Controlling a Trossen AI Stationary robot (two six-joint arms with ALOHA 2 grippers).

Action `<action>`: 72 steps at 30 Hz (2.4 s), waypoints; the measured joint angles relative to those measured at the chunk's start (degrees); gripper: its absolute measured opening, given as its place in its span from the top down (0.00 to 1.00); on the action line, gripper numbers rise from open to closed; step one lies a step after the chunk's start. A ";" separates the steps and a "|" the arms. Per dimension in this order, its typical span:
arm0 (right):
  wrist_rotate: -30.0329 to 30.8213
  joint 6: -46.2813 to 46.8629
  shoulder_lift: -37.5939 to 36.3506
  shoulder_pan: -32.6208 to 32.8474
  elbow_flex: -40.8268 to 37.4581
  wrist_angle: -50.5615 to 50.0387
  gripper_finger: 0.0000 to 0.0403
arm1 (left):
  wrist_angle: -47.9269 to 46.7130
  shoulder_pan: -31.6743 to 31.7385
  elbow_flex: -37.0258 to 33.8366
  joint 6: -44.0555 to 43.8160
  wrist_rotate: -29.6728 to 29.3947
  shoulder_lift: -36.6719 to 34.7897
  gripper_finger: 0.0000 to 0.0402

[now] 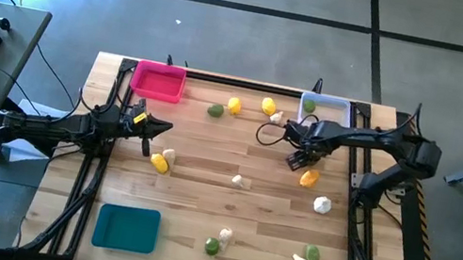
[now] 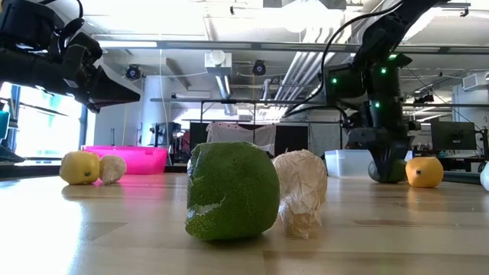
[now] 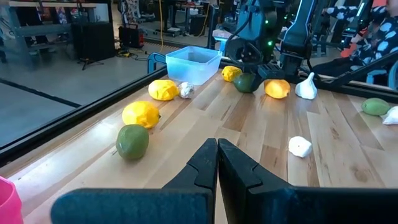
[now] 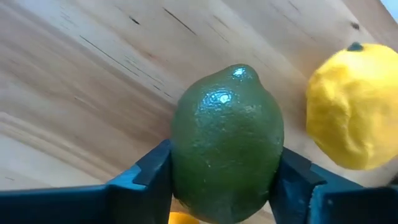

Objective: Sort produce into baskets
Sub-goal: Put the top right lime into the transparent bin

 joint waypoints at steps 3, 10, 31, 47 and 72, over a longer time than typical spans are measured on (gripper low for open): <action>-2.67 -0.76 -1.64 0.00 0.00 0.44 0.58 | 0.02 0.00 0.00 -0.33 0.00 0.02 1.00; -9.40 -1.83 -8.86 -0.14 1.48 4.04 0.58 | 0.48 0.00 0.00 -0.49 -0.02 0.02 1.00; -2.63 -21.12 -2.77 -24.13 15.82 1.31 0.59 | 2.56 0.00 0.00 1.65 -0.57 0.07 1.00; -6.90 -58.43 3.12 -30.59 15.82 7.56 0.59 | 2.54 0.00 0.00 1.65 -0.57 0.04 1.00; -6.90 -74.27 9.25 -31.85 15.80 5.64 0.54 | 2.56 0.00 0.00 1.63 -0.61 0.04 1.00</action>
